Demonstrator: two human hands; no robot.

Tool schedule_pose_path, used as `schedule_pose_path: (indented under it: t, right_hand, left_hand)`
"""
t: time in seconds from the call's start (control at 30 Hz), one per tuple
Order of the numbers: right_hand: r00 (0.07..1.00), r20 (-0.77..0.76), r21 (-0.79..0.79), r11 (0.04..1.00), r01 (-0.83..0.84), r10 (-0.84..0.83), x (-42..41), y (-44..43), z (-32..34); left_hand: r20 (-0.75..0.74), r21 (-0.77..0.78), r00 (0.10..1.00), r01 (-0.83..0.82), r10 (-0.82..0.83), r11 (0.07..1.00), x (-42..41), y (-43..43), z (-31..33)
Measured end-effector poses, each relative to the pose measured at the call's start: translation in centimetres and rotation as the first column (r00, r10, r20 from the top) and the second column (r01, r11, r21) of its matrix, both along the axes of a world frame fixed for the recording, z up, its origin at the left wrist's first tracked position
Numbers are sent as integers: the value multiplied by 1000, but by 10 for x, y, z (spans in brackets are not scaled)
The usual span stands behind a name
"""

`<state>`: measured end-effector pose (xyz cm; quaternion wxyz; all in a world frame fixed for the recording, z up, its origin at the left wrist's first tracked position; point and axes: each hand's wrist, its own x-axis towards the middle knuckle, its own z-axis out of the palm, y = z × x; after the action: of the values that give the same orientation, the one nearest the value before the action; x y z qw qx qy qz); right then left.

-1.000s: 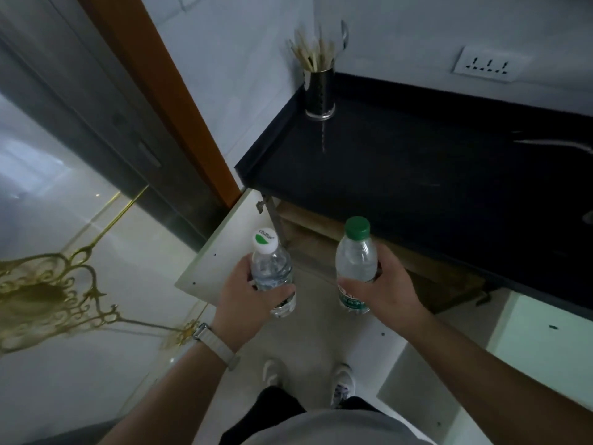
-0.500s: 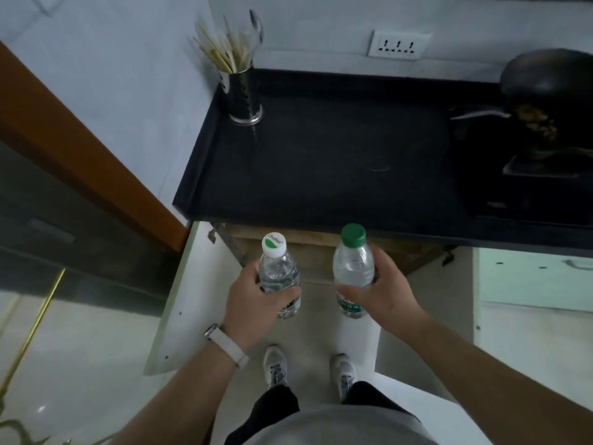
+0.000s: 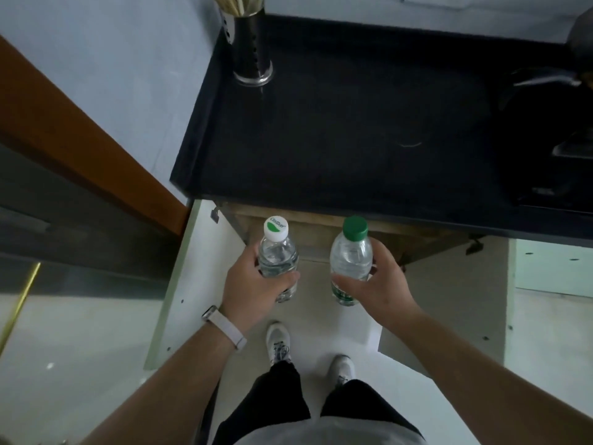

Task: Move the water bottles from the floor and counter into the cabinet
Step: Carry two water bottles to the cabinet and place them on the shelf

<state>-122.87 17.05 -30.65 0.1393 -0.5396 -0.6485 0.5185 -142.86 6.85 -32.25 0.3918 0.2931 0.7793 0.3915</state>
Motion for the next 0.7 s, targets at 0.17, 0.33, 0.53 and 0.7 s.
schedule_pose_path:
  t: [0.17,0.33,0.53,0.7]
  right_hand:
    - [1000,7,1,1000,-28,28,-2,19,-64]
    - [998,-66,31,999,-20,22,-3,30,-150]
    - [980,-196,48,998,40,-30,-16,55,-273]
    - [956,-287,93,991,95,-64,-24,77,-351]
  left_hand:
    - [-33,-14,999,0,0,1000,7,17,-59]
    - [-62,15,998,-5,6,1000,7,38,-150]
    - [-36,92,993,-112,116,989,-1,68,-281]
    - [-47,170,993,-96,105,981,-14,98,-358]
